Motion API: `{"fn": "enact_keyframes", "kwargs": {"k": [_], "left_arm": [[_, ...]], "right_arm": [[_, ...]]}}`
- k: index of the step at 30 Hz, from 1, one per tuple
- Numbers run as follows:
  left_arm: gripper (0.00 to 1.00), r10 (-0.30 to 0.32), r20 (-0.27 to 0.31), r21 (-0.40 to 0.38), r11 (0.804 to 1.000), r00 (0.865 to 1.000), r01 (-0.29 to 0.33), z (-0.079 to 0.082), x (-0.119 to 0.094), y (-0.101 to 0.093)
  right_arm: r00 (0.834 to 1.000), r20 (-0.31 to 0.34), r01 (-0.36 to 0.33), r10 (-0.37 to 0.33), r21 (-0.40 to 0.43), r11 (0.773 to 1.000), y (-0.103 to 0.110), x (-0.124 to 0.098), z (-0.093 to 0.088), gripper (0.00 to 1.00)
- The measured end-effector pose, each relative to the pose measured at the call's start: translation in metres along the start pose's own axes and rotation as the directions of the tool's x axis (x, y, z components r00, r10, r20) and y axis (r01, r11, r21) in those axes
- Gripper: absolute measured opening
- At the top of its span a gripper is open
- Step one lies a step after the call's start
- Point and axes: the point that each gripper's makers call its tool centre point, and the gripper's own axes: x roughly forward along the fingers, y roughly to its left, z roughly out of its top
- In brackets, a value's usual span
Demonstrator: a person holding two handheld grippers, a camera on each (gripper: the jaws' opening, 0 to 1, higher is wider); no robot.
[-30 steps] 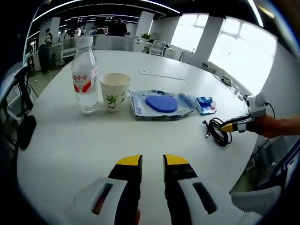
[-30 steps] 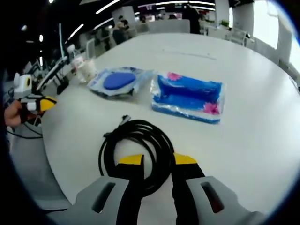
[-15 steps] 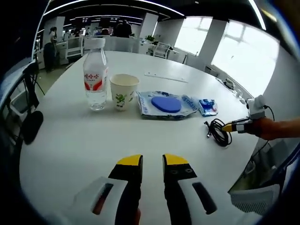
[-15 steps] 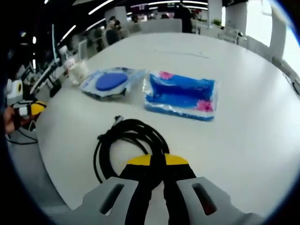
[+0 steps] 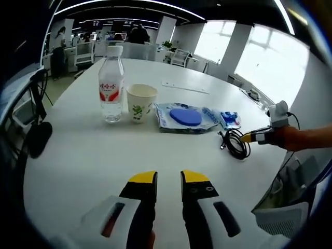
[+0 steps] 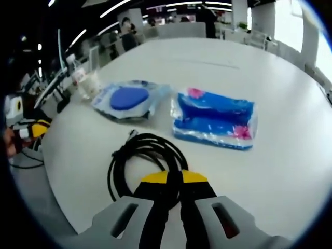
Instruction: Arrange the tabletop items into an orderly group along one side of the table until the central work area is clear of visible clutter.
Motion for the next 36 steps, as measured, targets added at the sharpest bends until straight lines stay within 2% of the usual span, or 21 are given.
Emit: {"fn": "enact_keyframes", "kwargs": {"k": [6,13,15,19,23,26,27,28,31,32,33,35,36], "left_arm": [[0.17,0.003,0.002,-0.001,1.000,1.000,-0.003,0.000,-0.005,0.002],[0.18,0.011,0.001,-0.016,1.000,1.000,-0.011,-0.002,-0.007,0.009],[0.18,0.012,0.001,-0.021,1.000,1.000,-0.012,-0.003,-0.007,0.010],[0.18,0.012,0.002,-0.032,0.999,1.000,-0.012,-0.002,-0.007,0.010],[0.18,0.011,0.005,-0.033,0.999,1.000,-0.011,-0.001,-0.005,0.010],[0.18,0.013,0.007,-0.036,0.999,1.000,-0.013,-0.001,-0.006,0.011],[0.18,0.014,0.008,-0.036,0.999,1.000,-0.014,-0.002,-0.007,0.012],[0.18,0.015,0.008,-0.036,0.999,1.000,-0.015,-0.002,-0.007,0.012],[0.18,0.019,0.010,-0.041,0.999,1.000,-0.018,-0.003,-0.010,0.015],[0.18,0.019,0.010,-0.043,0.999,1.000,-0.018,-0.004,-0.010,0.015],[0.18,0.022,0.008,-0.048,0.999,1.000,-0.021,-0.006,-0.011,0.015],[0.18,0.024,0.005,-0.050,0.998,1.000,-0.023,-0.008,-0.011,0.014],[0.18,0.023,0.003,-0.051,0.998,1.000,-0.023,-0.008,-0.011,0.014]], "right_arm": [[1.000,0.002,-0.012,0.012,-0.012,1.000,0.008,0.005,0.004,0.04],[1.000,-0.003,-0.018,0.018,-0.016,1.000,0.006,0.006,0.003,0.04],[1.000,0.002,-0.012,0.012,-0.016,1.000,0.004,0.005,0.004,0.01],[0.999,0.015,-0.031,0.031,-0.017,0.999,0.006,0.001,0.009,0.05],[0.999,0.047,-0.020,0.021,-0.019,1.000,-0.005,-0.004,0.017,0.07],[0.999,0.050,-0.006,0.006,0.002,1.000,-0.015,-0.007,0.021,0.13],[0.998,0.070,0.001,-0.005,0.051,0.999,-0.021,-0.007,0.025,0.13],[0.995,0.100,-0.006,0.000,0.061,0.998,-0.023,-0.008,0.030,0.13],[0.993,0.117,-0.021,0.014,0.059,0.998,-0.028,-0.015,0.036,0.10],[0.993,0.116,-0.044,0.039,0.045,0.998,-0.024,-0.015,0.036,0.11],[0.994,0.090,-0.061,0.062,-0.007,0.998,-0.018,-0.016,0.032,0.11],[0.998,0.039,-0.039,0.042,-0.074,0.996,-0.018,-0.015,0.022,0.11],[0.999,0.033,-0.036,0.038,-0.063,0.997,-0.019,-0.014,0.019,0.11]]}}
